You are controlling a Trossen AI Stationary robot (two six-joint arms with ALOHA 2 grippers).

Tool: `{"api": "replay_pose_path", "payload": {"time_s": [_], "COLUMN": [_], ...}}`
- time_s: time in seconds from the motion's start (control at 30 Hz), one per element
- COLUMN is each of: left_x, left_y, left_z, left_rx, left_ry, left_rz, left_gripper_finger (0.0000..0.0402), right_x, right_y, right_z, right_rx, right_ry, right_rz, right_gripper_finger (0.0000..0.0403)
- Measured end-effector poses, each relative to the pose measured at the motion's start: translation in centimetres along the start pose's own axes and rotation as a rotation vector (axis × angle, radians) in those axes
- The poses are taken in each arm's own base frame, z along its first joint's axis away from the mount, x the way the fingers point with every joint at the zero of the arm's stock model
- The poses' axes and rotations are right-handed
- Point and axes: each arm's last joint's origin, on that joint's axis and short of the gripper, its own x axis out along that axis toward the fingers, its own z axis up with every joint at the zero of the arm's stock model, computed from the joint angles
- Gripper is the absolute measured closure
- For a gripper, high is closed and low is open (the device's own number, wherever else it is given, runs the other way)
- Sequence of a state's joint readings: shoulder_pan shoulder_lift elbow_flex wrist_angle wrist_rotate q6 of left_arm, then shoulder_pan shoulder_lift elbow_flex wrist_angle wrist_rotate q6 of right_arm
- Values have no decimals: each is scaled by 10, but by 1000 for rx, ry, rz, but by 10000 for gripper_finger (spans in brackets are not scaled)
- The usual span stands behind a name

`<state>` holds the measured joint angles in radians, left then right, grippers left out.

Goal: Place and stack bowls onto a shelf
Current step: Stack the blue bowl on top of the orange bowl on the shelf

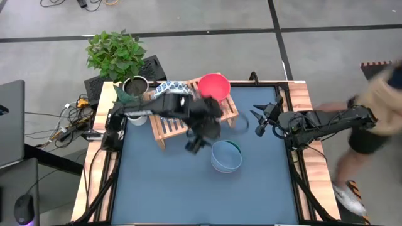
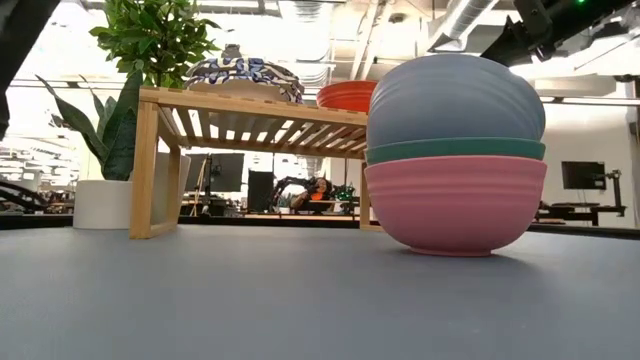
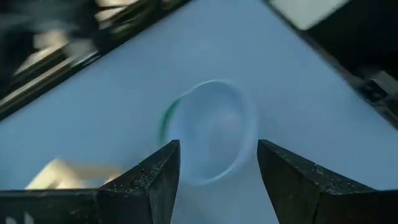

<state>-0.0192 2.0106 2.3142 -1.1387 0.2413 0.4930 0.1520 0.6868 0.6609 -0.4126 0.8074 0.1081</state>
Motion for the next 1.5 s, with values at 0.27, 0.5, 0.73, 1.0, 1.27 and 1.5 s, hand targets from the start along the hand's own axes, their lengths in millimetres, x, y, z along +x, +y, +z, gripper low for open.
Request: {"api": "replay_pose_path", "payload": {"time_s": [0.27, 0.5, 0.73, 1.0, 1.27, 1.5], "left_x": [65, 96, 111, 117, 129, 134], "left_y": [-51, -49, -33, -28, -32, -32], "left_z": [3, -16, -42, -57, -62, -66], "left_rx": [116, 86, 24, -37, -19, -18], "left_ry": [-18, -23, 1, 43, 97, 155], "left_rz": [-97, -86, -104, -118, -129, -82], "left_gripper_finger": [203, 203, 203, 204, 234, 293], "right_x": [0, 0, 0, 0, 0, 0], "right_y": [0, 1, 1, 1, 1, 1], "right_z": [0, 0, -1, -1, -1, -1], "right_rx": [15, 15, 19, 19, 18, 16], "right_ry": [3, 6, 8, 8, 9, 12], "right_rz": [10, 26, 25, 25, 25, 24], "right_gripper_finger": [258, 258, 258, 258, 258, 258]}}
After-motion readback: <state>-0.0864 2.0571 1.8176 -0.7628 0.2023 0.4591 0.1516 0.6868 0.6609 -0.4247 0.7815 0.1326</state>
